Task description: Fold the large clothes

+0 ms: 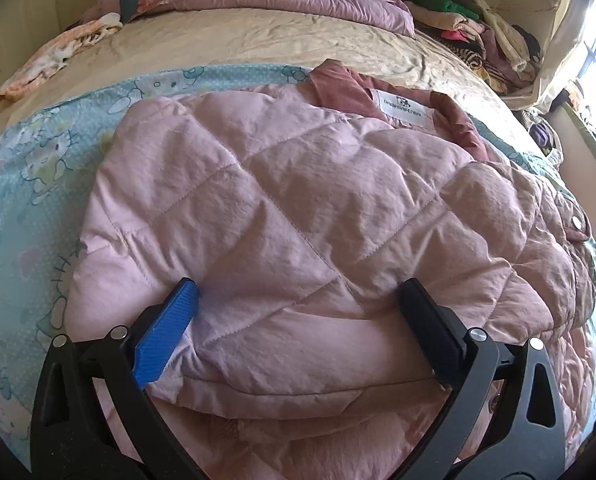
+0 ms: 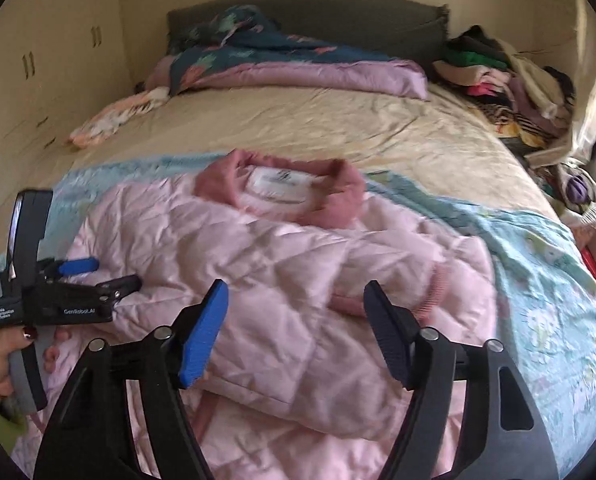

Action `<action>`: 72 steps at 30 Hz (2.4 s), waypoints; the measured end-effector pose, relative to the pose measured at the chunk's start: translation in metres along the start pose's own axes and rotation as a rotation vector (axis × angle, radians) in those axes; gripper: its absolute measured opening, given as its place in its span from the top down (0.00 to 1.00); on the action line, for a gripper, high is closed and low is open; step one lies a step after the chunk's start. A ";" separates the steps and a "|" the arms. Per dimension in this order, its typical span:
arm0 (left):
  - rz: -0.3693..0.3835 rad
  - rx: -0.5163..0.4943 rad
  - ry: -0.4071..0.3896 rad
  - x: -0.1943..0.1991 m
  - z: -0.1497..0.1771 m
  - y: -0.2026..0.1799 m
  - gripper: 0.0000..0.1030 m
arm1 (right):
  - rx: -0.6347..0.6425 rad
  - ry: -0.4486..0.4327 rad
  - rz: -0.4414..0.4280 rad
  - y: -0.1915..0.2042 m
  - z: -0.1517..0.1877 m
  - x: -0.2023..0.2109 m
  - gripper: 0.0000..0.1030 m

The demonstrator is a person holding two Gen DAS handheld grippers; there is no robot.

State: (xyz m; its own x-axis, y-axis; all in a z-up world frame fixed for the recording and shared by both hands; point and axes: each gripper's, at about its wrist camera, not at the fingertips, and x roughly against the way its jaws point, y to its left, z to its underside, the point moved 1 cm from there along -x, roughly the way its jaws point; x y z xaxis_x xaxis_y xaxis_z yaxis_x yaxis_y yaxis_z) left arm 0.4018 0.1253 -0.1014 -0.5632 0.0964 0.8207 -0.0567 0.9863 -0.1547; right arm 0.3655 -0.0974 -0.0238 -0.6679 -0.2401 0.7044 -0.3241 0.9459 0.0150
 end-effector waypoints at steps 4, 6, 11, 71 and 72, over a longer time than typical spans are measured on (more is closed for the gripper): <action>-0.003 -0.007 -0.006 0.005 0.001 -0.001 0.08 | 0.001 0.129 -0.008 0.010 0.003 -0.040 0.30; -0.003 -0.009 -0.010 0.009 0.001 -0.001 0.08 | 0.001 0.185 0.011 0.010 0.011 -0.058 0.24; -0.006 -0.009 -0.041 0.026 0.004 -0.001 0.08 | -0.020 0.185 0.033 0.012 0.024 -0.080 0.20; 0.061 0.009 -0.217 0.200 0.059 -0.029 0.08 | -0.216 -0.158 -0.041 0.012 0.065 0.171 0.06; 0.061 0.009 -0.223 0.204 0.059 -0.030 0.08 | -0.216 -0.166 -0.039 0.012 0.065 0.175 0.06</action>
State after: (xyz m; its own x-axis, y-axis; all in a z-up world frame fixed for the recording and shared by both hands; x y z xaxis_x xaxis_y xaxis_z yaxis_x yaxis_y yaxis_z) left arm 0.2400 0.1074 0.0376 -0.7339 0.1232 0.6680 -0.0233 0.9782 -0.2061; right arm 0.2011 -0.1421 0.0539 -0.7642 -0.2930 0.5746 -0.2135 0.9556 0.2032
